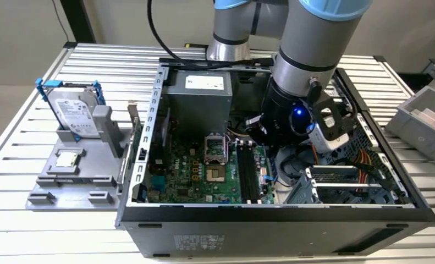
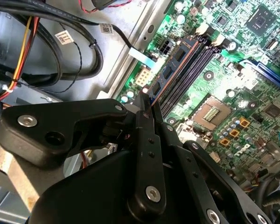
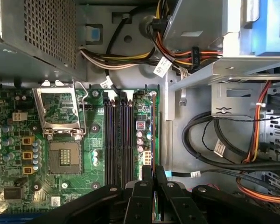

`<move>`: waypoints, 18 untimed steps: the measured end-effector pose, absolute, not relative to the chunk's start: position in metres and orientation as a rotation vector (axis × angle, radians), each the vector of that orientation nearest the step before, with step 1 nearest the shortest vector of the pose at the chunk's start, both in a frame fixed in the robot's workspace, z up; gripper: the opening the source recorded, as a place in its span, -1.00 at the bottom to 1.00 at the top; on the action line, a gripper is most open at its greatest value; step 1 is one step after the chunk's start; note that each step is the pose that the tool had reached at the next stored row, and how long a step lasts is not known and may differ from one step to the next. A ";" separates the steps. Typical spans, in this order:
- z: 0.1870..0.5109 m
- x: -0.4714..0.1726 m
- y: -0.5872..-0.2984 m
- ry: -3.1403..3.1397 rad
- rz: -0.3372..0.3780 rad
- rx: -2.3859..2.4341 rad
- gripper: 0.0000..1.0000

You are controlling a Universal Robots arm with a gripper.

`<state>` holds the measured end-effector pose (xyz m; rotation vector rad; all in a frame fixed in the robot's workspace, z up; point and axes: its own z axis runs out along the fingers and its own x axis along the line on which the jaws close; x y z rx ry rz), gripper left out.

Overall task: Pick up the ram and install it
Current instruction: 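Insert the ram into the slot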

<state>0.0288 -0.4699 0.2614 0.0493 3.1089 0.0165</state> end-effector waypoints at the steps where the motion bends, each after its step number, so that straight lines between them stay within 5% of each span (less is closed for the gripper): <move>1: 0.260 0.029 -0.470 3.109 0.015 0.049 -1.00; 18: 0.247 0.023 -0.471 3.109 0.013 0.041 -1.00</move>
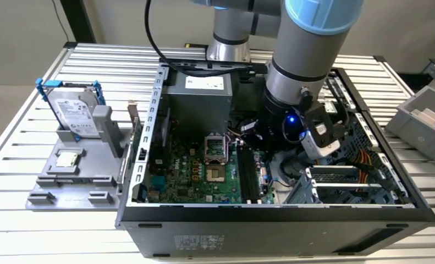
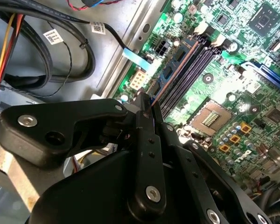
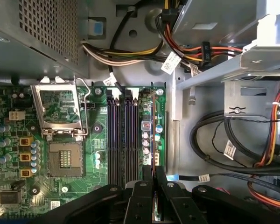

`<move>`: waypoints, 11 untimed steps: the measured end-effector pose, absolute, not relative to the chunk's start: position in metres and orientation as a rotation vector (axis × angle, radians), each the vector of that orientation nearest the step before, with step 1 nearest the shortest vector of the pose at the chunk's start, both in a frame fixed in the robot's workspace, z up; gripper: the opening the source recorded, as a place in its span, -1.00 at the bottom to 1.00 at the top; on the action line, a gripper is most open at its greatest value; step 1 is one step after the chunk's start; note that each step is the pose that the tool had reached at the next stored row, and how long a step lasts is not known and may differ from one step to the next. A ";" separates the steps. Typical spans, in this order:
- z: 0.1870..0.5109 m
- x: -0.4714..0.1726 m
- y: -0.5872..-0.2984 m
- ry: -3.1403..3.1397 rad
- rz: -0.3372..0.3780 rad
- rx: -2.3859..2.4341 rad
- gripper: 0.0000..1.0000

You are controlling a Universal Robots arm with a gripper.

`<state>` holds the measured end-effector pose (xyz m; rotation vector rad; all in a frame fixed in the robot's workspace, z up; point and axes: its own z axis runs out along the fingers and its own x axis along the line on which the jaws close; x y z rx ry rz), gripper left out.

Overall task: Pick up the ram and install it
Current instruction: 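Insert the ram into the slot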

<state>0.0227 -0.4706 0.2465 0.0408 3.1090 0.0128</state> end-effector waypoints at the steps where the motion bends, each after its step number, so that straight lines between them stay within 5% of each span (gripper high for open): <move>1: 0.245 0.023 -0.471 3.109 0.013 0.041 -1.00; 11: 0.236 0.021 -0.471 3.109 -0.002 0.036 -1.00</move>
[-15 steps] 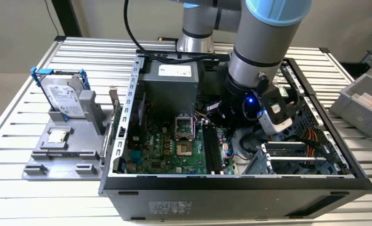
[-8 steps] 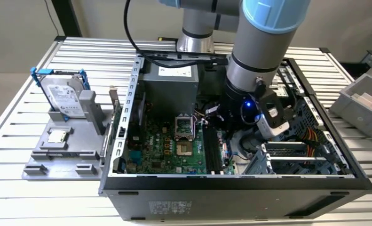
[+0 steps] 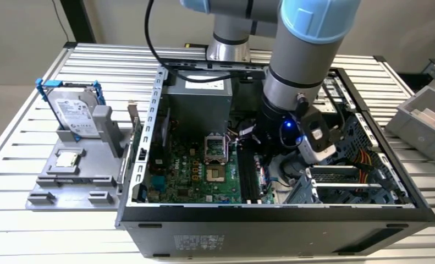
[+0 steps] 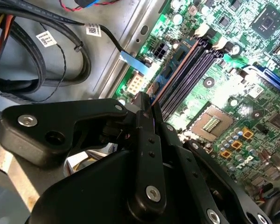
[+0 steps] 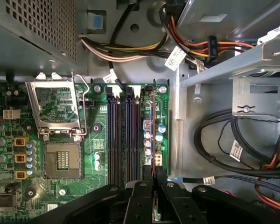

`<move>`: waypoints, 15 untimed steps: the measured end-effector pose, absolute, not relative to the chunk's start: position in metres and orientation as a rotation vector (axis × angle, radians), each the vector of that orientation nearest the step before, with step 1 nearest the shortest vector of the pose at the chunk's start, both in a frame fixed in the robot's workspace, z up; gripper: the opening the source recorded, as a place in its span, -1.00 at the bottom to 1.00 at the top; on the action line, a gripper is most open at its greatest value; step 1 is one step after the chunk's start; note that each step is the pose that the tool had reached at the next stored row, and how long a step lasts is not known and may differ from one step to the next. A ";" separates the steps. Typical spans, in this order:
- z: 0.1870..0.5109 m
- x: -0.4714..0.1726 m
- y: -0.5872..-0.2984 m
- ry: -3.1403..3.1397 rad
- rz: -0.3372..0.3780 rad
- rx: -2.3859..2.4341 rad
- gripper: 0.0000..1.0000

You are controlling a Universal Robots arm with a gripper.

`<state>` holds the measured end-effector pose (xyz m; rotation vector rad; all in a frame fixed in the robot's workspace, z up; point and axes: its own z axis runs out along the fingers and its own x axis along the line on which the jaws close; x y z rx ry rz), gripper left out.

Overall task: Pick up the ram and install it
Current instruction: 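Insert the ram into the slot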

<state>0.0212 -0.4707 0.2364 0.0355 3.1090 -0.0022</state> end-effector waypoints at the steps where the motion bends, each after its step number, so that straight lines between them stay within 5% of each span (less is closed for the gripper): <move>1: 0.236 0.021 -0.471 3.109 -0.005 0.035 -1.00; 15: 0.228 0.014 -0.471 3.109 -0.017 -0.003 -1.00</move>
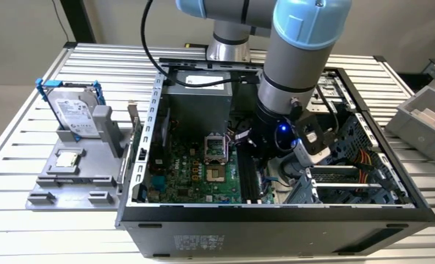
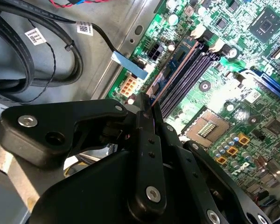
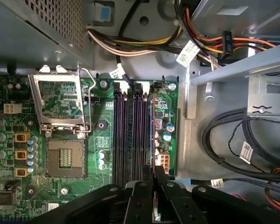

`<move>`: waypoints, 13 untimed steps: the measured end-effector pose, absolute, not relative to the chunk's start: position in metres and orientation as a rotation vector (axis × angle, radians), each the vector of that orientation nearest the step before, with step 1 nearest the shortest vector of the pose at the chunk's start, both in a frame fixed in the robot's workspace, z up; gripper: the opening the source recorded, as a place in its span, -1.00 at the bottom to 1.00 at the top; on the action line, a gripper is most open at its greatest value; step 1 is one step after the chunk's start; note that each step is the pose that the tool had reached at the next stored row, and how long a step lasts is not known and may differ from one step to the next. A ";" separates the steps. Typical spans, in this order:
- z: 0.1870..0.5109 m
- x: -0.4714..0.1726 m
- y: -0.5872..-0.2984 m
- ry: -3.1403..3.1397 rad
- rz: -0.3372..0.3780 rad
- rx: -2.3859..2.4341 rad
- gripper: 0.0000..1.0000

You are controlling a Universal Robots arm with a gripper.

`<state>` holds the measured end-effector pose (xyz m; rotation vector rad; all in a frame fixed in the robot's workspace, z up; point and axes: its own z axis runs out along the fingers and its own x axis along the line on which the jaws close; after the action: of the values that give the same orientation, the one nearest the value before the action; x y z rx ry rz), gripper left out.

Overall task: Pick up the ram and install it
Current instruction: 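Insert the ram into the slot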

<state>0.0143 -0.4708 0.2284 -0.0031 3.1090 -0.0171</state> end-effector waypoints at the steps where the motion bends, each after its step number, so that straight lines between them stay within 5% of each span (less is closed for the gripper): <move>1: 0.228 0.014 -0.471 3.109 -0.017 -0.003 -1.00; 13: 0.222 0.011 -0.471 3.109 -0.018 -0.004 -1.00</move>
<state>0.0114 -0.4707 0.2217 -0.0037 3.1090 -0.0181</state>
